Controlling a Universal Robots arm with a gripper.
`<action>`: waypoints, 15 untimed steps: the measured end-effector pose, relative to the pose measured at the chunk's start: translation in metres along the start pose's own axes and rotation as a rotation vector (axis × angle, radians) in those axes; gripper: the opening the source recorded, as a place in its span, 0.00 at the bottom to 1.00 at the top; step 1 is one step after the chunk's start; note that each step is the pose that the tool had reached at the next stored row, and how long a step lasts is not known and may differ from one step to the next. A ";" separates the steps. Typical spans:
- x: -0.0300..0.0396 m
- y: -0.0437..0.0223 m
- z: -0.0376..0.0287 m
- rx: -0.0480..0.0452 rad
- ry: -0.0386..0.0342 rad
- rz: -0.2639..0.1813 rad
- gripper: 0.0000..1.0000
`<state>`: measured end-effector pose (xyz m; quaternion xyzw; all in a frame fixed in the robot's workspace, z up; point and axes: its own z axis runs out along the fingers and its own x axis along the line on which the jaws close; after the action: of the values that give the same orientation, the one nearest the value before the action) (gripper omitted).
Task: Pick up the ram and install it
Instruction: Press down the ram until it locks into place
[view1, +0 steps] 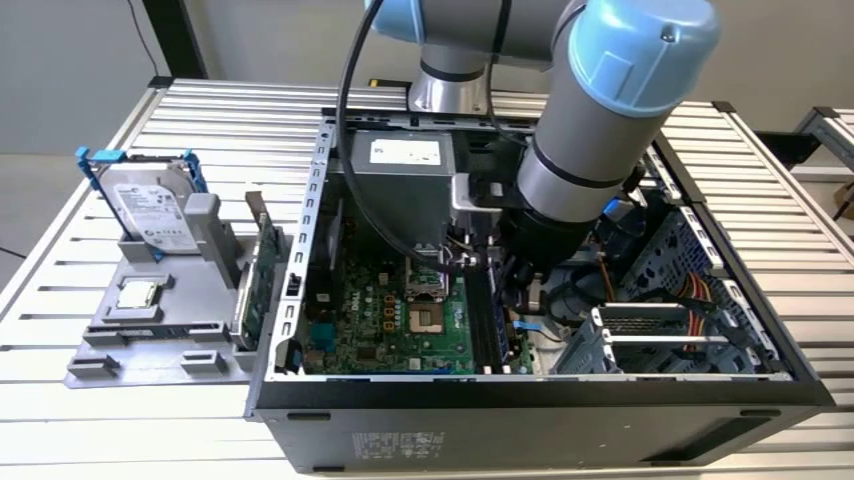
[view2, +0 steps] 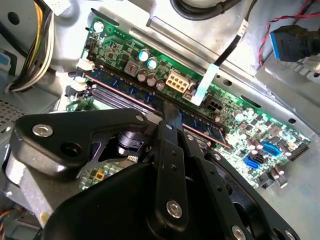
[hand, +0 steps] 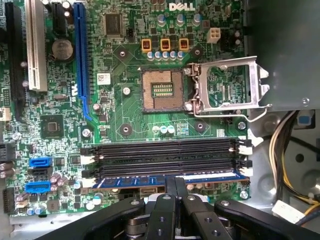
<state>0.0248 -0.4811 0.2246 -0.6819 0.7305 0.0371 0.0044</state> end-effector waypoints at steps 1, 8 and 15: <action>0.0002 0.0001 0.0014 -0.0002 0.0010 0.000 0.00; -0.0002 0.0009 0.0025 0.0005 -0.0009 0.000 0.00; -0.0019 0.0025 -0.0294 0.0001 0.0003 0.000 0.00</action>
<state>0.0238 -0.4809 0.2542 -0.6819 0.7305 0.0370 0.0043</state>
